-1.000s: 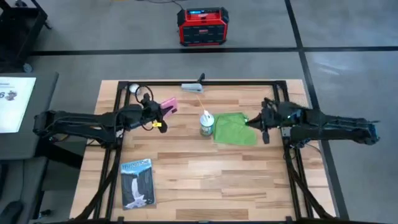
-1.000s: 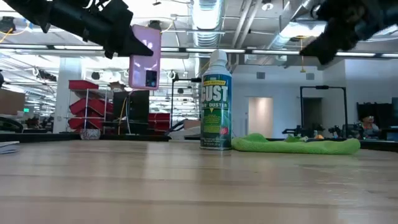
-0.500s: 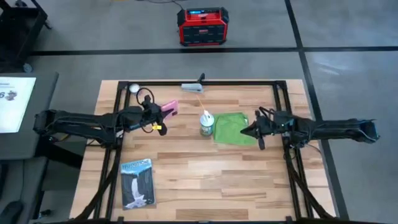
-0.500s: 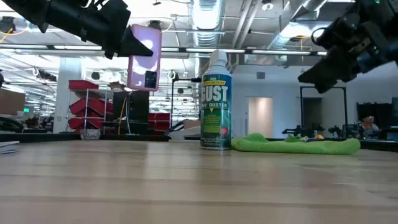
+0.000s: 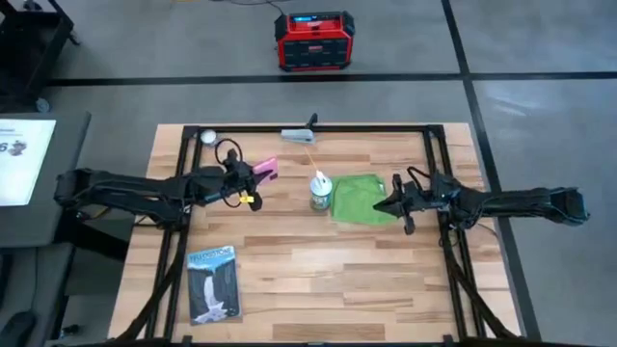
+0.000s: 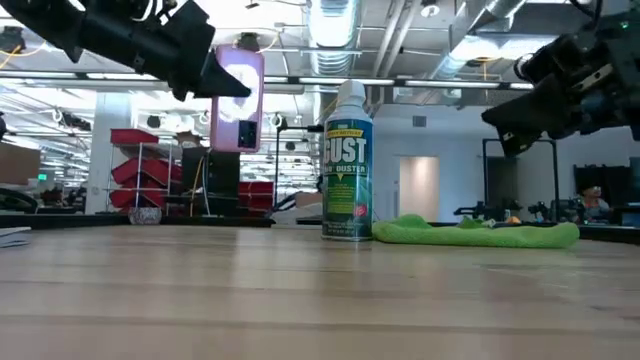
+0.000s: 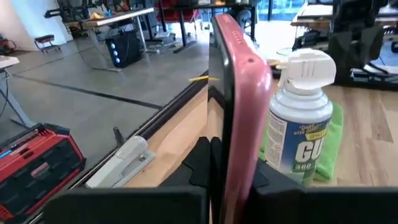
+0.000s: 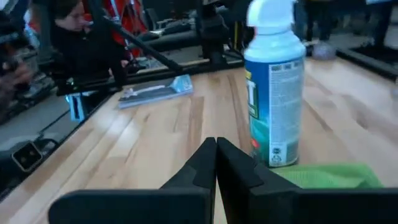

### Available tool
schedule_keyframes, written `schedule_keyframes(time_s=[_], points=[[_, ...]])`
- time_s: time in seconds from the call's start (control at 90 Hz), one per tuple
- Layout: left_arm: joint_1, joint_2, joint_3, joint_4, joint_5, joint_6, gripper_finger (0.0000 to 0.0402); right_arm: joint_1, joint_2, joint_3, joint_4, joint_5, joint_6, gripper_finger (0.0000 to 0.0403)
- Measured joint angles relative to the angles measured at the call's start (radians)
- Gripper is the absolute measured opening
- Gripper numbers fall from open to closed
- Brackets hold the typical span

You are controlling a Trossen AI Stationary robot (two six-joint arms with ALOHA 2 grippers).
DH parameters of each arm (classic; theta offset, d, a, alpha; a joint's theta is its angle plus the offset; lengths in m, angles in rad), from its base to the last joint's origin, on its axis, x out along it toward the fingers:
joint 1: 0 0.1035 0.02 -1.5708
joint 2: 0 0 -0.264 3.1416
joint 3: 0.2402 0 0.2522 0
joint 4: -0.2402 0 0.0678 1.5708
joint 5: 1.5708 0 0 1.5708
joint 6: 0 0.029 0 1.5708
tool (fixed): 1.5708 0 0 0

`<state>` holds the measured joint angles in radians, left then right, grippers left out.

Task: Apply microfiber cloth
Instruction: Wipe pink cellphone with a microfiber cloth

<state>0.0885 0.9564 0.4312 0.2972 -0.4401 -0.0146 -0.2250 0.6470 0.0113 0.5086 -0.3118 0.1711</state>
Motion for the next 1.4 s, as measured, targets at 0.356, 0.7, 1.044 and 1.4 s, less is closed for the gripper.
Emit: schedule_keyframes(time_s=[0.356,0.7,1.044,1.4], points=[[-0.185,0.013,0.0,-0.017,-0.202,-0.041,0.0002,0.068,0.219,0.138,-0.083,0.125,-0.018,0.0006],[-0.273,0.013,0.0,-0.048,-0.296,-0.091,0.0002,0.066,0.506,0.324,-0.352,0.139,-0.04,0.0099],[-0.33,0.013,0.0,-0.081,-0.351,-0.129,0.0002,0.076,0.712,0.527,-0.632,0.2,-0.105,0.0177],[-0.334,0.013,0.0,-0.092,-0.353,-0.138,0.0002,0.101,0.885,0.559,-0.594,0.316,-0.12,0.0191]])
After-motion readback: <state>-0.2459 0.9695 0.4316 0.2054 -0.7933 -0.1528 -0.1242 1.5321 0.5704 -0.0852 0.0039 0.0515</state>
